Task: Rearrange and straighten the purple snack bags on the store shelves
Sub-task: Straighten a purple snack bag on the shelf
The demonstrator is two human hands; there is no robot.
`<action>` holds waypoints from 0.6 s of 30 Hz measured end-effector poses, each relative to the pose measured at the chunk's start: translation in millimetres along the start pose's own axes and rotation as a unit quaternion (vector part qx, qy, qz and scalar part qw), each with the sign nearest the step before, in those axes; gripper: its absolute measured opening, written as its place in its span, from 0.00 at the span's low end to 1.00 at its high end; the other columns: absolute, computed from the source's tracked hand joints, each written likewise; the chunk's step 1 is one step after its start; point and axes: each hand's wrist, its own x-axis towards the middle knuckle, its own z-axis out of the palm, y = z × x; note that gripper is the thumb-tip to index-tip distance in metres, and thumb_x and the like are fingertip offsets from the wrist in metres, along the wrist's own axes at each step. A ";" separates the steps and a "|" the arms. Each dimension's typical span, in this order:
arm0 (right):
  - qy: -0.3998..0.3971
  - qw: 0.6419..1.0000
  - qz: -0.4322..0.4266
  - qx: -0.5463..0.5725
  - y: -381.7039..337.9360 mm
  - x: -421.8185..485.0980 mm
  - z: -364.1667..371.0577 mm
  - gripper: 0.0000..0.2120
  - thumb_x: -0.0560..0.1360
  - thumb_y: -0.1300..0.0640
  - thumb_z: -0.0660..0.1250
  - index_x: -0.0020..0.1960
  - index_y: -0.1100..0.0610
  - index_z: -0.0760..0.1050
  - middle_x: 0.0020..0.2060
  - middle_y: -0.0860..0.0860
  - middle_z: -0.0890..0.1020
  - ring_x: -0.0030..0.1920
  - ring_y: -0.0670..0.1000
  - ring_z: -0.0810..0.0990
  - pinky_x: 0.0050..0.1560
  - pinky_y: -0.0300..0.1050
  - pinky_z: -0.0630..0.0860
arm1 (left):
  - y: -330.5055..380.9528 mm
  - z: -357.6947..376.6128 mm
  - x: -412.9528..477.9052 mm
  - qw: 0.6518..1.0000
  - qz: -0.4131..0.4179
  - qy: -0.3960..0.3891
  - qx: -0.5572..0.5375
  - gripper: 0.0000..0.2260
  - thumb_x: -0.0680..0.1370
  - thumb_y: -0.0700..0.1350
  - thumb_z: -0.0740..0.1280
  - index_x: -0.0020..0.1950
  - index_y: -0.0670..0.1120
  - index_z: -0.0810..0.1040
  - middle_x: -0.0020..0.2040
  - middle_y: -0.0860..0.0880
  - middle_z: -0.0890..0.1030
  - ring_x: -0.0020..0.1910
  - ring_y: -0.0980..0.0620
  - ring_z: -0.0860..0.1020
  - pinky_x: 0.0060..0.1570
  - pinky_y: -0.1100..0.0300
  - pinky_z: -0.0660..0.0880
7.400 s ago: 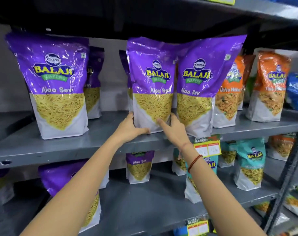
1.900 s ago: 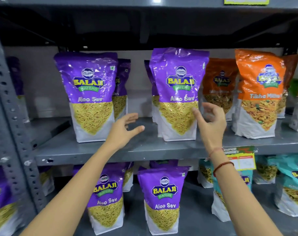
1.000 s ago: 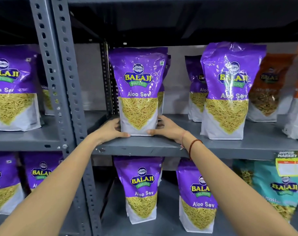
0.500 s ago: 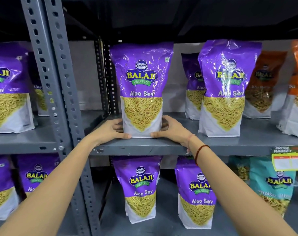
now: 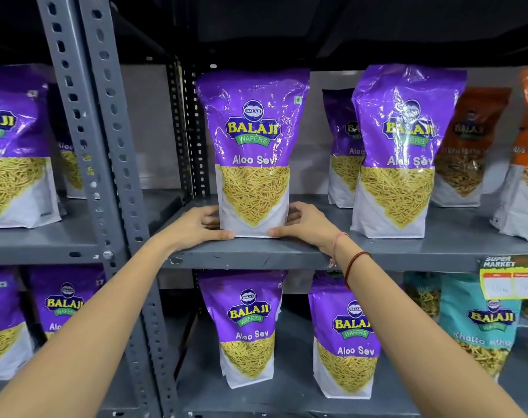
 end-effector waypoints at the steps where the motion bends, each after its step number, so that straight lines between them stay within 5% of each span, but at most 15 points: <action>1: 0.001 1.000 0.001 0.000 0.4 0.0 0.0 0.34 0.57 0.47 0.81 0.58 0.56 0.74 0.52 0.54 0.81 0.54 0.54 0.80 0.61 0.53 0.76 | 0.4 0.0 -0.5 1.000 -0.001 -0.001 0.001 0.27 0.58 0.58 0.78 0.55 0.65 0.74 0.46 0.67 0.82 0.55 0.65 0.78 0.68 0.55 0.68; 4: 0.000 1.000 0.002 -0.006 0.2 -1.2 -0.1 0.33 0.59 0.48 0.80 0.59 0.56 0.74 0.52 0.53 0.81 0.54 0.53 0.79 0.61 0.52 0.76 | 1.8 -0.1 -2.1 1.000 -0.003 -0.002 0.004 0.30 0.55 0.63 0.77 0.55 0.66 0.74 0.48 0.67 0.82 0.55 0.66 0.78 0.67 0.56 0.68; 9: 0.012 1.000 0.001 0.000 1.0 -0.1 0.0 0.30 0.59 0.50 0.81 0.56 0.56 0.75 0.51 0.54 0.82 0.54 0.54 0.80 0.60 0.53 0.76 | 4.8 2.7 -1.6 1.000 0.005 0.012 0.013 0.28 0.65 0.52 0.75 0.64 0.59 0.72 0.58 0.55 0.81 0.57 0.62 0.77 0.69 0.53 0.66; 12: 0.015 1.000 0.000 -0.009 -0.4 -2.1 -0.2 0.31 0.59 0.49 0.80 0.58 0.56 0.74 0.52 0.54 0.82 0.54 0.54 0.80 0.60 0.52 0.76 | 8.3 4.9 -7.1 0.999 0.002 0.030 0.044 0.33 0.60 0.59 0.75 0.64 0.57 0.72 0.59 0.53 0.80 0.61 0.57 0.76 0.66 0.57 0.67; 15: 0.068 0.997 -0.028 -0.023 -6.4 -13.7 1.2 0.34 0.62 0.47 0.79 0.63 0.58 0.72 0.55 0.53 0.81 0.55 0.51 0.79 0.61 0.48 0.75 | 10.3 13.3 -16.3 0.983 0.023 0.125 0.135 0.33 0.65 0.59 0.74 0.67 0.51 0.71 0.65 0.49 0.77 0.64 0.51 0.74 0.65 0.58 0.67; 18: 0.216 0.963 -0.158 -0.017 -10.4 -45.2 12.5 0.25 0.67 0.52 0.76 0.60 0.60 0.74 0.54 0.55 0.80 0.53 0.51 0.78 0.56 0.43 0.75 | 5.3 36.3 -37.8 0.924 0.114 0.305 0.203 0.23 0.72 0.53 0.69 0.63 0.45 0.74 0.64 0.45 0.76 0.64 0.47 0.72 0.64 0.60 0.64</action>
